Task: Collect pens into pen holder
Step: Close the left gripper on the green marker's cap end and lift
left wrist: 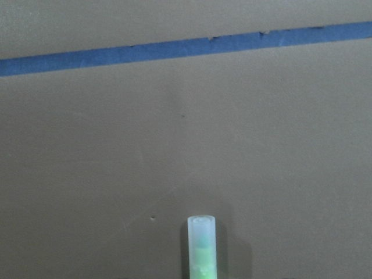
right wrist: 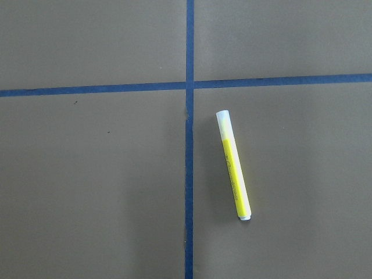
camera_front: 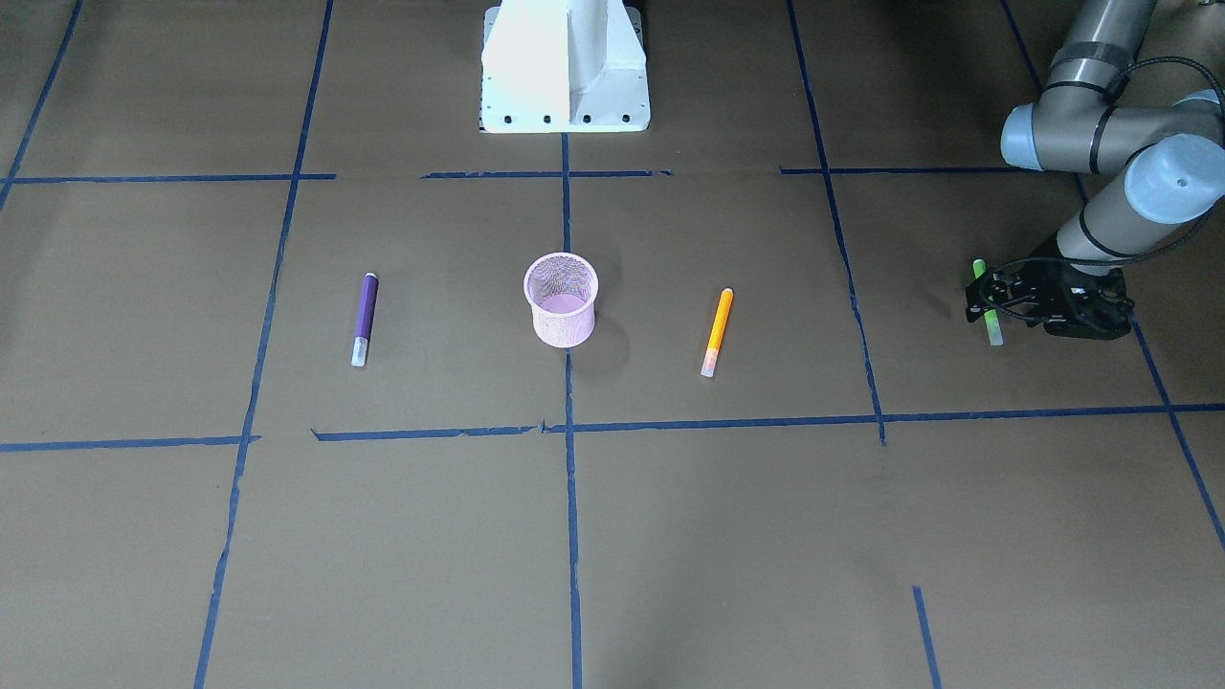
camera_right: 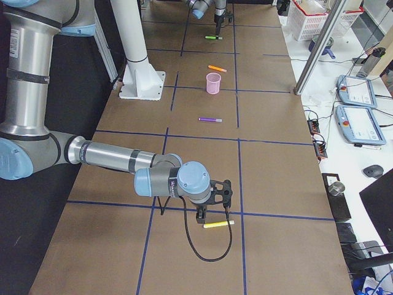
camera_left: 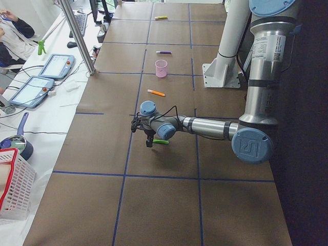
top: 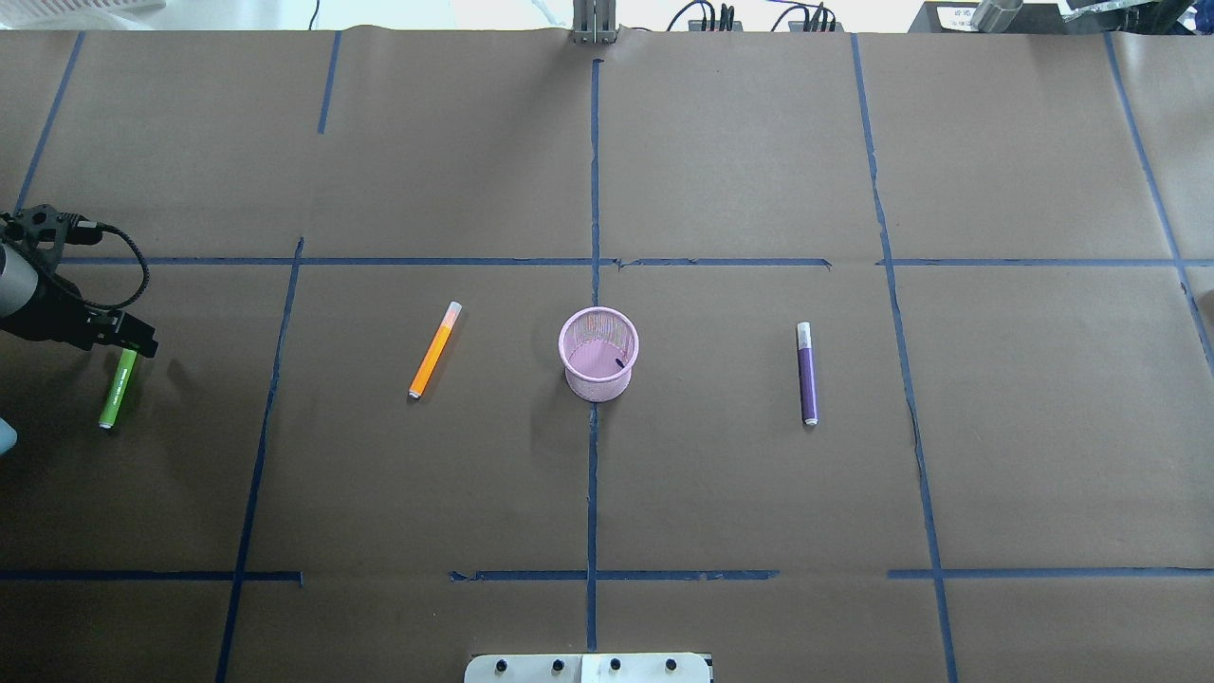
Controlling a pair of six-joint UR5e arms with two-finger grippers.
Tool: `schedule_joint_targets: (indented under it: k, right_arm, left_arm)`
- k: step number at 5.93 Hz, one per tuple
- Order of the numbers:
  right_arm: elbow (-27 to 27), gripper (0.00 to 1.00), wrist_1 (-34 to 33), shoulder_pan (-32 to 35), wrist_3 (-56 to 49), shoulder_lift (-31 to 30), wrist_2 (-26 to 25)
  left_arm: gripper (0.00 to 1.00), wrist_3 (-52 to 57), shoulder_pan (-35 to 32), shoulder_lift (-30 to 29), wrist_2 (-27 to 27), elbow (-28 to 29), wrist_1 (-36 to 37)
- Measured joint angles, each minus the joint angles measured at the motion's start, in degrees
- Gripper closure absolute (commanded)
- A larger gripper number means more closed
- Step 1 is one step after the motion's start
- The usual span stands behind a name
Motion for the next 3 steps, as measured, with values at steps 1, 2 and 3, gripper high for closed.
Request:
schedule_joint_targets:
  k: [1,2,3]
  right_arm:
    - [-0.18,0.0,0.0,0.0,-0.02,0.0,0.0]
    - [-0.42,0.0,0.0,0.0,-0.04,0.0,0.01]
    - [-0.57,0.0,-0.01,0.0,-0.02,0.0,0.0]
  left_arm:
    - [0.12,-0.06,0.03,-0.03,0.65,0.04,0.01]
    - [0.12,-0.11,0.08,-0.06,0.89,0.06,0.01]
    - [0.12,-0.15,0.21,-0.12,0.96,0.04,0.01]
